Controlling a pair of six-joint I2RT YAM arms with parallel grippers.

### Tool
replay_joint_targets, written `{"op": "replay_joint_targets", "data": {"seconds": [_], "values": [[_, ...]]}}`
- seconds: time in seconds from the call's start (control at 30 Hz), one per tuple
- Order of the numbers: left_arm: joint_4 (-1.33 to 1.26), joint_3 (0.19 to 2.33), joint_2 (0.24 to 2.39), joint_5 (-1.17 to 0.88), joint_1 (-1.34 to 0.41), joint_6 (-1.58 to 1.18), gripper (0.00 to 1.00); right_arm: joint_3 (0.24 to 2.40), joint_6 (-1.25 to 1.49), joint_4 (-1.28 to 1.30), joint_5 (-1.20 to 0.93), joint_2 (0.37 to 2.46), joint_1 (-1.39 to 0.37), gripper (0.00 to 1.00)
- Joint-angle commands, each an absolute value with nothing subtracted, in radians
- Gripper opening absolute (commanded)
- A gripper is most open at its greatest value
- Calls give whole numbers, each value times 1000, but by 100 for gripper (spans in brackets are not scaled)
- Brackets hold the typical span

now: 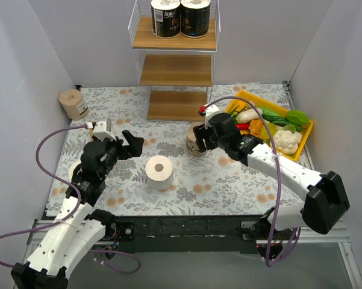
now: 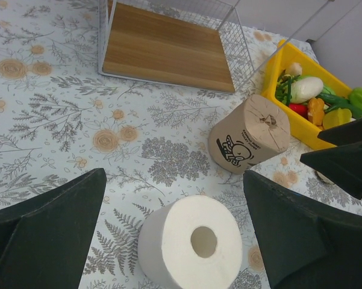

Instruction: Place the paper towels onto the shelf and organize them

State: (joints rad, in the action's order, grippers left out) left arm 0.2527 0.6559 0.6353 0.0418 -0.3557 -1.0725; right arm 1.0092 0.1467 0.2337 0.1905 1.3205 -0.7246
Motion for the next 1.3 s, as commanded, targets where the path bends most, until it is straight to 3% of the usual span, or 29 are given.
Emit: {"op": "replay_joint_targets", "data": {"seconds": [0.0, 0.5, 1.27], "values": [[255, 677, 635, 35, -353, -1077, 98, 1110, -30, 129, 201, 1377, -764, 76], [253, 672, 604, 60, -353, -1069, 98, 1250, -322, 207, 97, 1595, -765, 76], [255, 670, 623, 66, -354, -1066, 98, 1252, -327, 212, 141, 1700, -767, 65]]}}
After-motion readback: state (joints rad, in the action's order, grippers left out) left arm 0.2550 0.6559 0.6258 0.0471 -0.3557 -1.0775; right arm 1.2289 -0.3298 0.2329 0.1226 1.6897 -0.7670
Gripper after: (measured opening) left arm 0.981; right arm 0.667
